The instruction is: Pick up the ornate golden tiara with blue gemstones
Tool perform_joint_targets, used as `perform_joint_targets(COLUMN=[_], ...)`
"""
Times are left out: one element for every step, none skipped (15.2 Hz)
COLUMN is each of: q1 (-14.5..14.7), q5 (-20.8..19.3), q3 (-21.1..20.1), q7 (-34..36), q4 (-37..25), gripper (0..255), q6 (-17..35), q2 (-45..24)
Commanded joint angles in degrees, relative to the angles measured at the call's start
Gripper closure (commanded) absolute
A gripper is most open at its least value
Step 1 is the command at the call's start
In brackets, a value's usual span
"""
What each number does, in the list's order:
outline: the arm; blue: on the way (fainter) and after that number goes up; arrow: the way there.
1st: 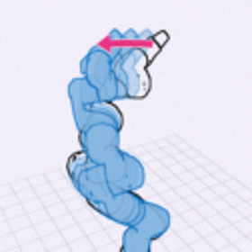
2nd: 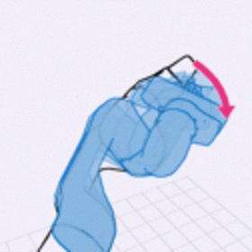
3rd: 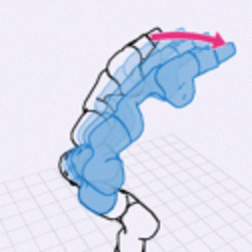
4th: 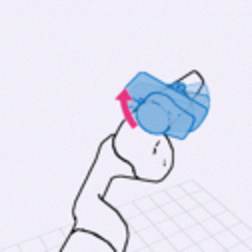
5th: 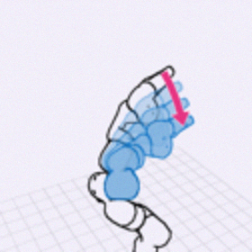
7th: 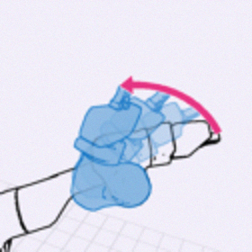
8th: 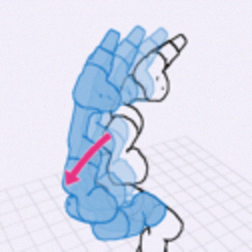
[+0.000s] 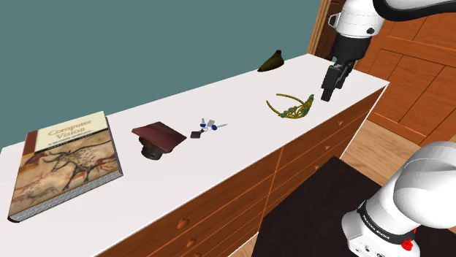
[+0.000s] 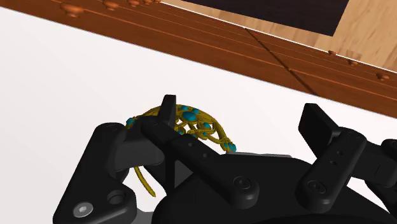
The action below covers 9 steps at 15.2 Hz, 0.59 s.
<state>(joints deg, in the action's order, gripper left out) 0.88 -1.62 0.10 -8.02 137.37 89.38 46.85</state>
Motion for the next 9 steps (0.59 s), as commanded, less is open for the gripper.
perform_joint_targets(q1=[0.0,-0.18,-0.35,-0.5,-0.64,-0.77,-0.87,-0.94,-1.01], q5=[0.0,-0.37,-0.71,-1.0,-1.26,-1.47,-1.63,-1.75,-1.81], q3=[0.0,0.76,1.52,2.28,3.03,3.78,4.53,5.28,6.01], q7=[0.0,-0.77,-1.54,-2.31,-3.07,-3.85,-4.62,-5.4,-6.19], q4=[0.0,0.24,0.39,0.46,0.45,0.35,0.16,-0.1,-0.46], gripper=[0,0,0,0,0,0,0,0,0], q6=[0.0,1.95,3.9,5.82,7.73,9.61,11.47,13.29,15.08], q2=[0.0,-1.29,-2.66,-4.09,-5.59,-7.15,-8.78,-10.45,-12.18])
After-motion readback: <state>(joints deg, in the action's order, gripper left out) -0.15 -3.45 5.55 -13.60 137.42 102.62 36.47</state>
